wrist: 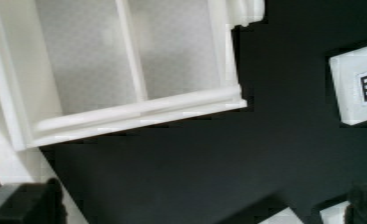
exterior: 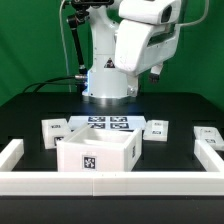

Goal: Assemble cabinet

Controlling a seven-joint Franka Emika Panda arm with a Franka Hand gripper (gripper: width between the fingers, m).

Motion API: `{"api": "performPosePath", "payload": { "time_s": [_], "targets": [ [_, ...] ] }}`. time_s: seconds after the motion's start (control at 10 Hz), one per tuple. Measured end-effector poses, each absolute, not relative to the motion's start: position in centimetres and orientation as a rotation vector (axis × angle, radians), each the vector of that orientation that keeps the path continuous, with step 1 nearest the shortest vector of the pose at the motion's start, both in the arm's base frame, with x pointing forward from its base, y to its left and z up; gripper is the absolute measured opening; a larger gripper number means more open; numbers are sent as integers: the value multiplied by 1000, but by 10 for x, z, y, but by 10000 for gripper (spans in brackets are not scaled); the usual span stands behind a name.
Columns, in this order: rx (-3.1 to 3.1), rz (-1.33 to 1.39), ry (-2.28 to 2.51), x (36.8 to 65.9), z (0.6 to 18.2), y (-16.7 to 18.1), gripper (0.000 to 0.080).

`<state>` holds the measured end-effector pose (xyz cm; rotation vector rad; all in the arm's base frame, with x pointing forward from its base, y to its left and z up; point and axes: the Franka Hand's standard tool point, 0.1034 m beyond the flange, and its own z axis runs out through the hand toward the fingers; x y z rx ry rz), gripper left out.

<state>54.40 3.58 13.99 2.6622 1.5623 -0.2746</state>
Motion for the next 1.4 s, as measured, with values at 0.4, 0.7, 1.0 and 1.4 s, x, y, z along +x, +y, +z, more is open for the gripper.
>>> {"api": "performPosePath", "payload": {
  "time_s": [0.4, 0.7, 1.0, 1.4],
  "targets": [
    [2622, -165, 1659, 517, 120, 11, 798],
    [2644, -131, 1700, 506, 93, 3, 798],
    [2669, -147, 1671, 504, 87, 5, 798],
    [2653, -109, 1727, 491, 54, 3, 798]
  ]
}}
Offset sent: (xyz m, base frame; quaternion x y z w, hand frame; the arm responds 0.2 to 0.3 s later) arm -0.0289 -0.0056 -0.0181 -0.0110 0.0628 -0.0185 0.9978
